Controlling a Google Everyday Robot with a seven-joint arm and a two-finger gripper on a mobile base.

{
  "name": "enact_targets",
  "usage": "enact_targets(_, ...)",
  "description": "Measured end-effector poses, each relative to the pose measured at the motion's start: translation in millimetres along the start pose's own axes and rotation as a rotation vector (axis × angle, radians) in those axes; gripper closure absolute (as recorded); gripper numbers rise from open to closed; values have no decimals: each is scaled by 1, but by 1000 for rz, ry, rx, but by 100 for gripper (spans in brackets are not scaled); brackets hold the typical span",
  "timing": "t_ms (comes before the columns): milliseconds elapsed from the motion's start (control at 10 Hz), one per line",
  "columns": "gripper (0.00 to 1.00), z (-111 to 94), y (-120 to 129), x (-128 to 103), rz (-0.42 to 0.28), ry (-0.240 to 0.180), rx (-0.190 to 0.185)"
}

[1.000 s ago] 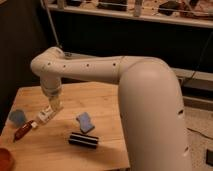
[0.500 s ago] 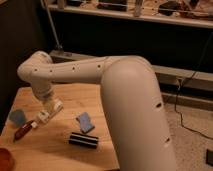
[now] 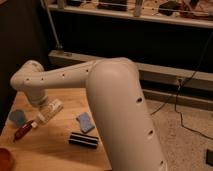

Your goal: Stand the bottle upright

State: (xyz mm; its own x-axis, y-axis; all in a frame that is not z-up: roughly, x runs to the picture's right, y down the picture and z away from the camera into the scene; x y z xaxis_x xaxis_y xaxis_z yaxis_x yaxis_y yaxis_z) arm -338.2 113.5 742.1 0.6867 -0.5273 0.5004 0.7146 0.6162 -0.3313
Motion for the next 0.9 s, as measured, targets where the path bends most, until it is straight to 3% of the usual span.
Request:
enact_targets(200,35,9,0,-13,-72,7,-1)
enact_targets(400,35,15,-2,-20,-93,-2,-5)
enact_targets(900,35,39,-18,-30,-91,-57,-9)
